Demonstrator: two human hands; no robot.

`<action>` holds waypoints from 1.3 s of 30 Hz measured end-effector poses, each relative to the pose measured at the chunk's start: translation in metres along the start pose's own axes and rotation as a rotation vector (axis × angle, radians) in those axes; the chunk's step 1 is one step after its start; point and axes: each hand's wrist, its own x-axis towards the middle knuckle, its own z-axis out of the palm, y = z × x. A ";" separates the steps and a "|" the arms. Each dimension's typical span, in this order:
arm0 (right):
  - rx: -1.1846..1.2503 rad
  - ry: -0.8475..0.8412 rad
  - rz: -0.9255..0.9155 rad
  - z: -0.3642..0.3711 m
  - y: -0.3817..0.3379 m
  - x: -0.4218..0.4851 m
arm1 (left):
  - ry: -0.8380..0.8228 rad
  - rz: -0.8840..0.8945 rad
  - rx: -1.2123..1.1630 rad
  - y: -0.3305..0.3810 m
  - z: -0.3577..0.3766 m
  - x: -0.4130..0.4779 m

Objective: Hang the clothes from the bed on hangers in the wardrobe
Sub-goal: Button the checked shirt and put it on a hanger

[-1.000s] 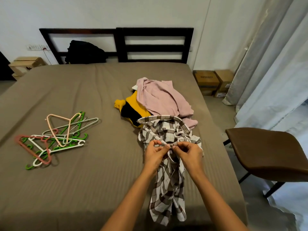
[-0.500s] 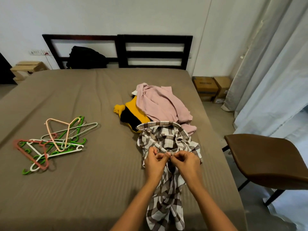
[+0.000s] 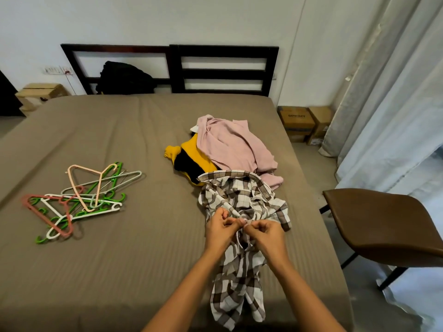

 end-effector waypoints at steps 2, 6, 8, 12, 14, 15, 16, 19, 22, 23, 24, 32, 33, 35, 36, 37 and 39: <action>-0.125 0.040 -0.029 0.004 0.003 -0.004 | 0.000 -0.005 0.011 -0.001 0.001 -0.001; -0.368 0.133 -0.142 0.009 0.002 -0.015 | 0.000 -0.030 0.056 -0.004 0.004 -0.003; -0.364 0.098 -0.199 0.010 0.004 -0.017 | 0.020 -0.050 0.071 -0.006 0.003 -0.003; -0.146 0.072 -0.126 0.007 0.011 -0.015 | 0.038 -0.040 0.152 -0.008 0.001 -0.005; -0.045 0.070 -0.031 0.006 0.017 -0.012 | 0.035 -0.017 0.186 -0.008 0.003 -0.007; 0.020 0.067 0.020 0.007 0.020 -0.011 | 0.041 -0.008 0.207 -0.007 0.004 -0.008; 0.068 0.064 0.056 0.007 0.021 -0.010 | 0.048 -0.010 0.228 -0.007 0.005 -0.009; 0.003 0.077 0.040 0.008 0.024 -0.010 | 0.050 -0.101 0.218 -0.008 0.010 -0.008; -0.224 0.110 -0.046 0.010 0.024 -0.013 | 0.084 -0.262 0.078 -0.012 0.018 -0.006; -0.291 0.129 -0.086 0.012 0.025 -0.015 | 0.091 -0.306 0.046 -0.013 0.020 -0.005; -0.349 0.153 -0.130 0.013 0.026 -0.016 | 0.092 -0.345 -0.003 -0.014 0.022 -0.005; -0.582 0.183 -0.247 0.020 0.036 -0.021 | 0.112 -0.503 -0.257 -0.036 0.026 0.000; -0.592 0.184 -0.262 0.020 0.035 -0.020 | 0.110 -0.502 -0.266 -0.036 0.026 0.000; -0.593 0.194 -0.272 0.021 0.034 -0.019 | 0.099 -0.490 -0.266 -0.037 0.026 0.001; -0.562 0.203 -0.258 0.020 0.033 -0.019 | 0.090 -0.473 -0.256 -0.038 0.026 0.002; -0.506 0.207 -0.223 0.019 0.032 -0.018 | 0.073 -0.454 -0.238 -0.039 0.026 0.002; -0.383 0.206 -0.148 0.018 0.031 -0.018 | 0.031 -0.410 -0.206 -0.041 0.025 0.001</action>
